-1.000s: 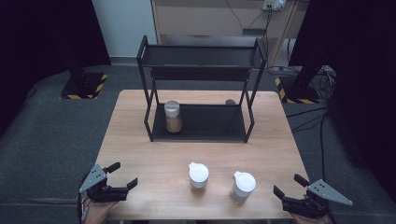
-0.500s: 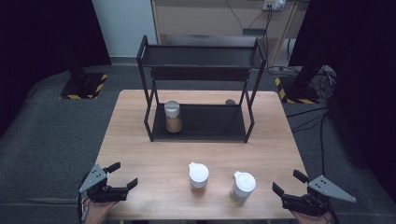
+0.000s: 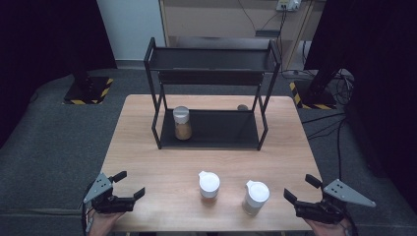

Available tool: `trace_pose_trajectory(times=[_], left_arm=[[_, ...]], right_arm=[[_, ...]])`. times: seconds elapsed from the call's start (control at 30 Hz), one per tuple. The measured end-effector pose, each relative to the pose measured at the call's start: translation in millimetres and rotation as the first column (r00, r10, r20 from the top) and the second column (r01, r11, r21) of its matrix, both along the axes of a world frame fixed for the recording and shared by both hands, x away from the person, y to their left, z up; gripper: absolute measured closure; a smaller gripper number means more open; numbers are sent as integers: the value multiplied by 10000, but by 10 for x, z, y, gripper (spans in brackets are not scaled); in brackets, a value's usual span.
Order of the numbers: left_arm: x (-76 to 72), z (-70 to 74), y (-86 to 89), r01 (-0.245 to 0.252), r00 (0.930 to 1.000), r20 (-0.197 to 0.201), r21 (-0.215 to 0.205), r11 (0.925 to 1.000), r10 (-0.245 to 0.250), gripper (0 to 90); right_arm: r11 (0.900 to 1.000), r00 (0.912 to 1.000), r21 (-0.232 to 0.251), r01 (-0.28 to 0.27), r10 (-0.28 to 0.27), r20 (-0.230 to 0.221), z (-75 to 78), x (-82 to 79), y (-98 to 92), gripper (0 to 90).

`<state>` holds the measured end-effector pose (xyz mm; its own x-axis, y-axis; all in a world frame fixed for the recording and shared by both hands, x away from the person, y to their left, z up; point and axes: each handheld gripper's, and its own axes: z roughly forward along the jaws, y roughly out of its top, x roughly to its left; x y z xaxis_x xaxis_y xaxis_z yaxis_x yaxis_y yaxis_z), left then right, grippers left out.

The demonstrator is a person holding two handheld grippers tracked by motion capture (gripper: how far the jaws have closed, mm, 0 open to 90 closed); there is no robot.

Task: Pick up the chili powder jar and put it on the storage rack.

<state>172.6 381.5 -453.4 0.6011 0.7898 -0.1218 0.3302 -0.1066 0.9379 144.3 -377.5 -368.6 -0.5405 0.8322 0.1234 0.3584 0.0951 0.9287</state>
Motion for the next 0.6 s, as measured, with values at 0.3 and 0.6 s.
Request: trace_pose_trajectory(times=[0.3,0.6], left_arm=[[9,3,-6,38,10000,-42,30,10000,-38,22],[8,0,-2,52,10000,-24,5,10000,-52,21]], right_arm=[[9990,9990,-141,-427,428,95,106,82,131,57],[9952,9952,-139,-973,975,114,187,201,289,55]])
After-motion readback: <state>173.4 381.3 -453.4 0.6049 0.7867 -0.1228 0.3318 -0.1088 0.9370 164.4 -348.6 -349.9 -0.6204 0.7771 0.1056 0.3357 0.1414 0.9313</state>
